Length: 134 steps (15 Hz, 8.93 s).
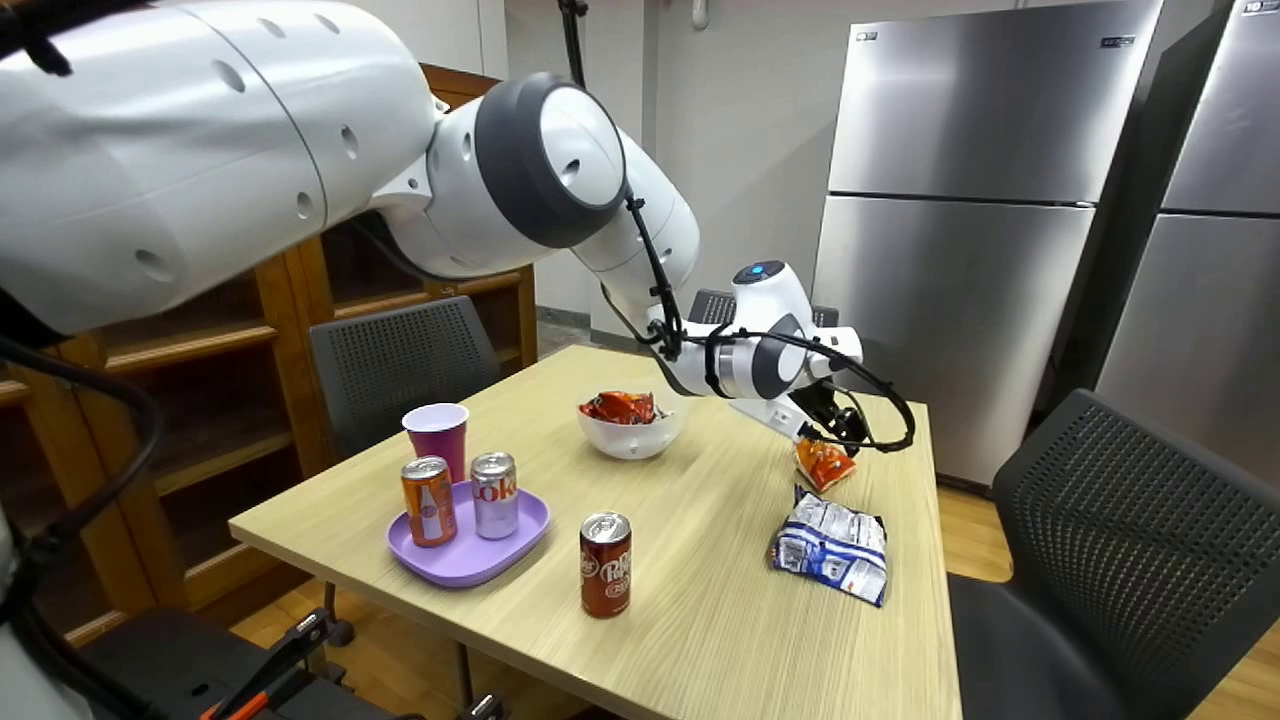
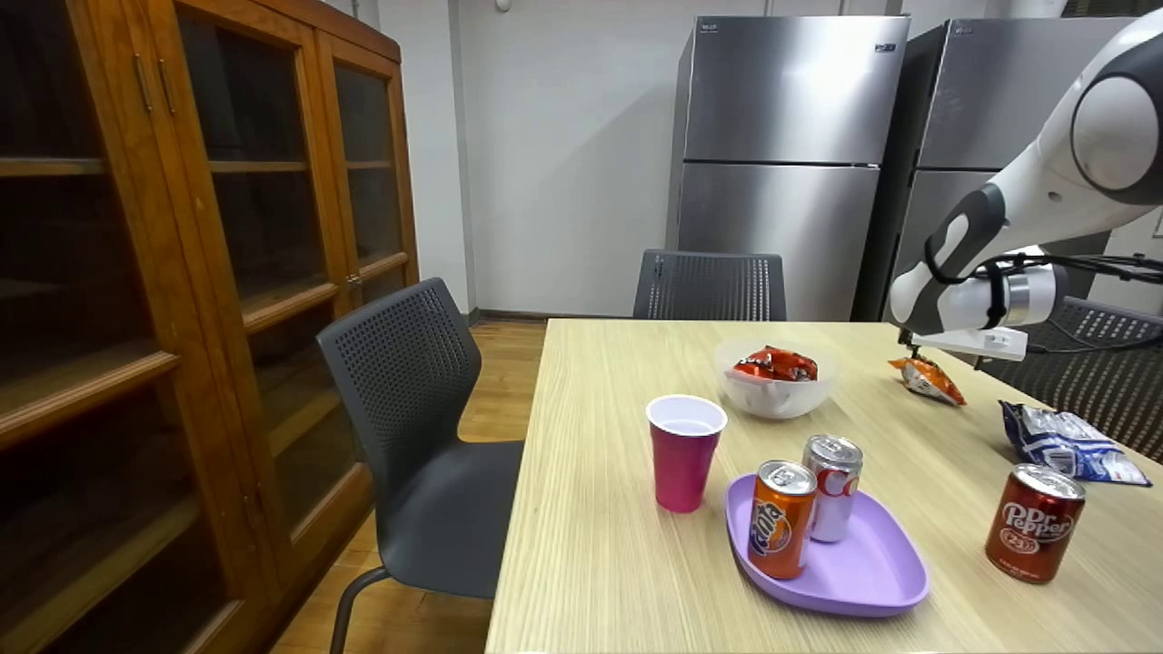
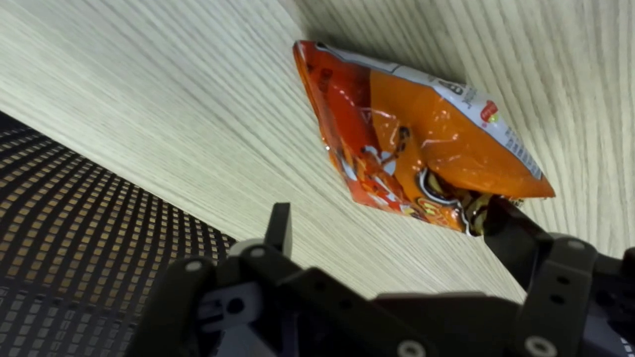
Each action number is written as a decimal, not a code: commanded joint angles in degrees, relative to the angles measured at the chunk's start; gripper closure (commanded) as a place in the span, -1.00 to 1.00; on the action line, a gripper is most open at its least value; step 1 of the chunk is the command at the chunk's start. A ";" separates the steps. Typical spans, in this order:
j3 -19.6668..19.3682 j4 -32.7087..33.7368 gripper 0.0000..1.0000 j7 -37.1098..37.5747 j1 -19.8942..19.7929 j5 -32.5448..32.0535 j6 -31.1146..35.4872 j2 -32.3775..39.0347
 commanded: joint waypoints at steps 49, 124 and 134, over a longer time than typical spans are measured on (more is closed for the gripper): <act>3.99 -24.38 1.00 -7.96 8.09 -2.97 18.41 -19.04; 22.75 -46.38 -1.00 -18.08 -4.61 -9.15 24.35 -34.78; 26.62 -52.61 -1.00 -18.33 -13.95 -10.45 23.92 -39.01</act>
